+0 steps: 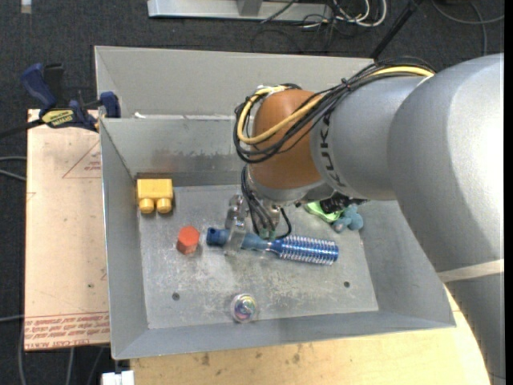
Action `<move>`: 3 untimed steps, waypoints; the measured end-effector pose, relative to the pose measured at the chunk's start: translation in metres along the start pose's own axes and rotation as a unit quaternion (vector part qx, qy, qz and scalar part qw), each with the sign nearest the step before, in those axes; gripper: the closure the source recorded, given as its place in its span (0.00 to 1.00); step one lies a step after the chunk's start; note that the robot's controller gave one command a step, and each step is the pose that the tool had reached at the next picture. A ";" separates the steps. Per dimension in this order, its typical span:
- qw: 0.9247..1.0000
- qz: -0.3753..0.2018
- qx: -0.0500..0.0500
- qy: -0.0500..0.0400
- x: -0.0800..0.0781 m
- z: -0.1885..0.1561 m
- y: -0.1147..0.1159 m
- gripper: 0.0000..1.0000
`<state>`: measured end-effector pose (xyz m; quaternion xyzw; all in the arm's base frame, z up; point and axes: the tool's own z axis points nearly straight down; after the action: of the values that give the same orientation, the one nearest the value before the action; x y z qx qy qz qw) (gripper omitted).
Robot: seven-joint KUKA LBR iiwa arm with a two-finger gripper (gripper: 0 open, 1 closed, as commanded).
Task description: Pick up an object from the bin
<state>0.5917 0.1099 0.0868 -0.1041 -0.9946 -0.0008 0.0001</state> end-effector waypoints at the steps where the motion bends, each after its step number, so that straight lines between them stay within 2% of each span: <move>1: 0.999 0.053 0.001 -0.001 0.025 -0.047 -0.036 1.00; 2: 0.971 0.240 0.001 -0.001 -0.013 -0.001 -0.057 1.00; 3: 0.938 0.346 0.000 -0.001 -0.006 -0.049 -0.047 1.00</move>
Offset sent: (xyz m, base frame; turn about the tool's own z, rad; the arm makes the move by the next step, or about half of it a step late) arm -0.0315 -0.0295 0.0457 0.1060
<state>0.5872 0.0622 0.1358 -0.4414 -0.8973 -0.0007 -0.0006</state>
